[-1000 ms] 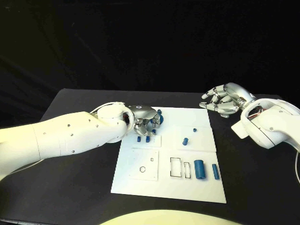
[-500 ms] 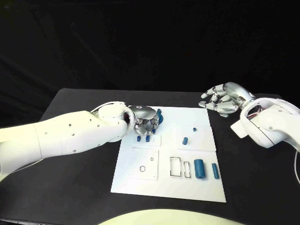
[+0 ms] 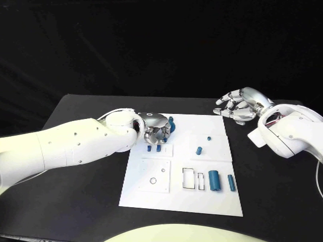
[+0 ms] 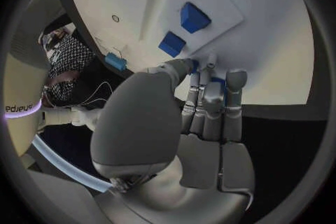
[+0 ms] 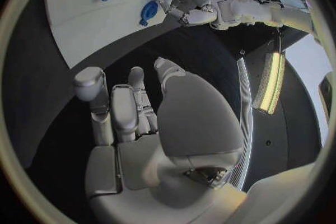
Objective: Assemble the parts on the task board
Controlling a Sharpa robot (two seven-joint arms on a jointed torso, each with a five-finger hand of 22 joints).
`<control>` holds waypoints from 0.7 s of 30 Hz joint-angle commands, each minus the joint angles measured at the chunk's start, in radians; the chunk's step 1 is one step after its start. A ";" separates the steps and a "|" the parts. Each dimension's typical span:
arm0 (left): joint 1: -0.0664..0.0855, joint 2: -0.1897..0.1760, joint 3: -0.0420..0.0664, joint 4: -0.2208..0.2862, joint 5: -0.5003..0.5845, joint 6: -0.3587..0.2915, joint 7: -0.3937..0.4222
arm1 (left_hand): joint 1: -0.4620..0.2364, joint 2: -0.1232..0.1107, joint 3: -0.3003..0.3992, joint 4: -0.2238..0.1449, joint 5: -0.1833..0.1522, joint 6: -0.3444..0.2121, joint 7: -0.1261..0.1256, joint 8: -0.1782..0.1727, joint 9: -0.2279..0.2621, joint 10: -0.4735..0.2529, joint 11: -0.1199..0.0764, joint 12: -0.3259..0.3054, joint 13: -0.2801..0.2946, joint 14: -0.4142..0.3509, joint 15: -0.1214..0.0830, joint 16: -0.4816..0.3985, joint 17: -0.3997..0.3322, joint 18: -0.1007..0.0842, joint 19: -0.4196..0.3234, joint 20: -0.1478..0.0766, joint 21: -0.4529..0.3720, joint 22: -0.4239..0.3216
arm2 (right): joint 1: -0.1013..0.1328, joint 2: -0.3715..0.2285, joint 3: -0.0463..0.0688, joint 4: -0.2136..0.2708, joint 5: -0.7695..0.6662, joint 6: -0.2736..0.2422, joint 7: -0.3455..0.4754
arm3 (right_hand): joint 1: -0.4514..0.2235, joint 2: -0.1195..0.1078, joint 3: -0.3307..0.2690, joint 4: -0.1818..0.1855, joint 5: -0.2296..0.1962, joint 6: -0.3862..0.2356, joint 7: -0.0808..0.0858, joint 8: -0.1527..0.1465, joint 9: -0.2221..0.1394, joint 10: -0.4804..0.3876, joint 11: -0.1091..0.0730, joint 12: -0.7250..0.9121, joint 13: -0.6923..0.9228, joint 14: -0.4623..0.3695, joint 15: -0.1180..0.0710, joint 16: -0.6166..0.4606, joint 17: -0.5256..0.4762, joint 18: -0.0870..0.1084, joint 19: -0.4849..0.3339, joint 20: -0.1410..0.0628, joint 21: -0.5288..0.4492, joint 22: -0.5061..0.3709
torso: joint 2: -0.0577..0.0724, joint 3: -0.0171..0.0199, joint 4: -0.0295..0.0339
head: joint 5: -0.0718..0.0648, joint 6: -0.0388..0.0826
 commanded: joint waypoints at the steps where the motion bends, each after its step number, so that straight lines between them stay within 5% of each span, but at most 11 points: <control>1: 0.000 0.004 0.000 0.001 0.007 -0.004 0.006 | -0.001 -0.001 0.006 0.000 -0.005 0.004 0.000 -0.009 -0.003 0.009 0.001 -0.009 -0.003 0.008 0.001 0.008 0.001 -0.010 0.010 0.000 0.009 0.005 | 0.000 0.001 0.000 0.001 -0.002 0.004 0.011 | -0.002 -0.012 0.006 0.001 0.006 -0.004 0.006 0.006 -0.001 -0.006 0.003 -0.005 -0.001 -0.004 0.000 -0.005 -0.001 0.016 -0.008 0.002 -0.004 -0.001 | -0.001 0.0000 0.0005 | -0.002 0.000; 17: 0.000 0.007 0.000 0.002 0.016 0.001 0.013 | -0.012 -0.006 0.015 -0.009 -0.007 -0.006 0.001 -0.023 -0.012 0.015 0.001 -0.025 -0.014 0.020 0.003 0.025 0.014 -0.015 0.021 0.002 0.032 0.034 | 0.000 0.000 0.000 0.001 -0.002 0.010 0.007 | -0.003 -0.012 0.008 0.001 0.006 -0.004 0.006 0.007 -0.001 -0.005 0.003 -0.006 -0.004 -0.006 0.000 -0.010 -0.005 0.017 -0.009 0.002 -0.010 -0.004 | -0.001 0.0002 0.0006 | -0.005 0.001; 21: 0.000 0.008 0.000 0.000 0.016 0.009 0.012 | -0.008 0.010 0.032 -0.035 -0.009 0.044 -0.013 -0.011 -0.010 0.071 -0.015 -0.029 -0.021 0.060 -0.010 0.060 0.064 -0.025 0.062 -0.007 0.082 0.095 | 0.000 0.000 0.000 0.001 -0.002 0.010 0.007 | -0.004 -0.012 0.009 0.001 0.006 -0.004 0.006 0.008 -0.001 -0.004 0.003 -0.007 -0.006 -0.006 0.000 -0.012 -0.006 0.017 -0.009 0.002 -0.012 -0.005 | -0.001 0.0002 0.0000 | -0.005 0.001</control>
